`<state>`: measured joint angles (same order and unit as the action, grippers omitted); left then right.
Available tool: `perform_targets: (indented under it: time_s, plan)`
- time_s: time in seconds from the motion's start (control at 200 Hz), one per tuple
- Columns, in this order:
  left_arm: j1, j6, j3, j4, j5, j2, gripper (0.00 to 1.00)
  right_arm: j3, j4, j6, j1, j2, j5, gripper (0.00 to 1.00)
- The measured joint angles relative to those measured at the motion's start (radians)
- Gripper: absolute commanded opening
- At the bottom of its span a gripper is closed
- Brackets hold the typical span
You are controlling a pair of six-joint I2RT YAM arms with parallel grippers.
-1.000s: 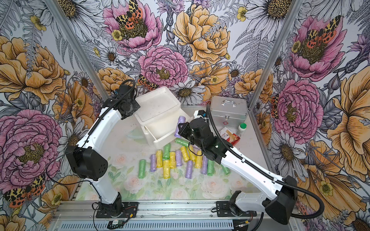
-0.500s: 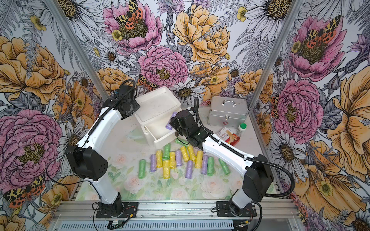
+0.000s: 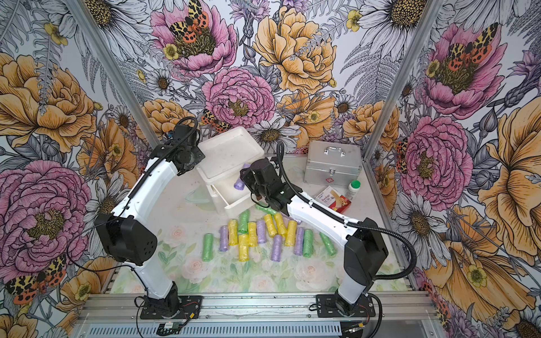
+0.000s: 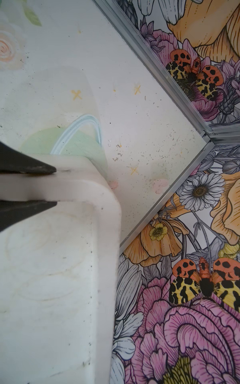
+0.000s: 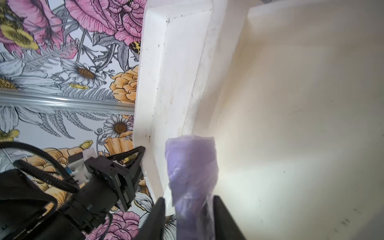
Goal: Sort the rolls of trash bags by color and place them into the drawer
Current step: Place the roll of trash bags in the drawer.
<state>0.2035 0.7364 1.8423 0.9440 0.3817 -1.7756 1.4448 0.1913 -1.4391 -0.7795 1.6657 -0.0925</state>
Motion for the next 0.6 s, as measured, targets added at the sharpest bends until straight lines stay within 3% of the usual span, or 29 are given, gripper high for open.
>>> perform_targets:
  time_s: [0.07, 0.255, 0.42, 0.601]
  plan:
    - [0.0, 0.006, -0.004, 0.0, 0.006, 0.003, 0.0, 0.001, -0.002, 0.002, -0.001, 0.0, 0.008, 0.68]
    - [0.005, 0.016, -0.005, 0.001, 0.013, 0.003, 0.0, 0.008, 0.0, 0.052, -0.003, -0.001, 0.035, 0.68]
    - [0.016, 0.016, -0.006, 0.001, 0.027, 0.003, 0.0, -0.002, 0.042, 0.229, 0.013, -0.056, 0.128, 0.68]
    - [0.023, 0.016, -0.005, 0.002, 0.038, 0.003, 0.0, -0.152, 0.167, 0.449, 0.094, -0.254, 0.153, 0.68]
